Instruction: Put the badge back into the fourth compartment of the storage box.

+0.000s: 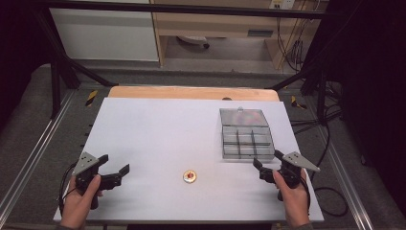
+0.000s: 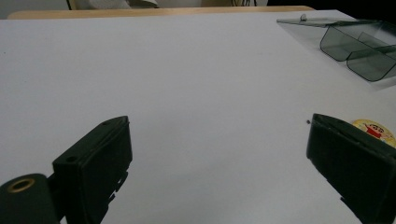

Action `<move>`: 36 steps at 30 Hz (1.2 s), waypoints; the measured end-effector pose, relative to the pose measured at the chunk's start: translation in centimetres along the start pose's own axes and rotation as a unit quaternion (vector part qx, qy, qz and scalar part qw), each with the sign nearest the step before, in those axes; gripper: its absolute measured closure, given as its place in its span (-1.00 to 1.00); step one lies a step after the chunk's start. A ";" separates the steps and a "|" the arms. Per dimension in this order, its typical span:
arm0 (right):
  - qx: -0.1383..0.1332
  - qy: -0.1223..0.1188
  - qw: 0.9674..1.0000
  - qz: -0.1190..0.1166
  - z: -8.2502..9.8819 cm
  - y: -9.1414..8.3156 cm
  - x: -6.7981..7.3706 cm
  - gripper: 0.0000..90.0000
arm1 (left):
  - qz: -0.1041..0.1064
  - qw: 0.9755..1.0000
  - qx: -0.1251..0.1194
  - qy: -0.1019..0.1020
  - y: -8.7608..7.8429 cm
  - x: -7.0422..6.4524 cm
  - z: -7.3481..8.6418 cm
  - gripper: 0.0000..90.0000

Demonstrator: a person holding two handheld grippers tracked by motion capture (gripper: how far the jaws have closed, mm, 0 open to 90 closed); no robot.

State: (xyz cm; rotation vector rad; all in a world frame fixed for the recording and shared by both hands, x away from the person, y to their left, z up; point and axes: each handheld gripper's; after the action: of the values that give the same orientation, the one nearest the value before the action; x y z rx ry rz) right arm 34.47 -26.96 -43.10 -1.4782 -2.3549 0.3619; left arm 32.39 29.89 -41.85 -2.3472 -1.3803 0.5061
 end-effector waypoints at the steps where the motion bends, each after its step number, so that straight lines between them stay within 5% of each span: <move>1: 0.000 -0.001 1.000 0.002 0.0 0.0 0.0 -0.88 | 0.002 1.000 0.003 0.003 0.0 0.0 0.0 -0.85; 12: -0.001 -0.002 1.000 -0.009 -0.9 1.1 0.2 -0.90 | 0.009 1.000 0.005 0.013 0.2 -0.5 0.0 -0.85; 22: 0.006 -0.025 1.000 -0.003 -3.8 2.7 1.1 -0.93 | 0.015 0.999 0.021 0.030 0.7 -0.9 0.1 -0.85; 28: 0.003 -0.018 1.000 -0.025 -5.4 3.3 1.7 -0.92 | 0.015 0.999 0.025 0.032 0.9 -1.0 0.1 -0.85; 36: 0.003 -0.048 0.996 -0.070 -6.8 5.0 4.4 -0.94 | 0.037 0.999 0.030 0.016 1.1 -1.4 0.2 -0.85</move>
State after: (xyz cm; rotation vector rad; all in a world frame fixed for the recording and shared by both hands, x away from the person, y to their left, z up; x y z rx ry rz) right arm 39.57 -20.61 -38.23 -1.3100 -2.5134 0.4112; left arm 32.48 28.14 -42.44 -2.3538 -1.2506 0.5202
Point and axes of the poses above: each handheld gripper's, and its own axes: y roughly forward along the jaws, z roughly out of its underside, x roughly to its left, and after that the axes turned 3 degrees about x, right-handed
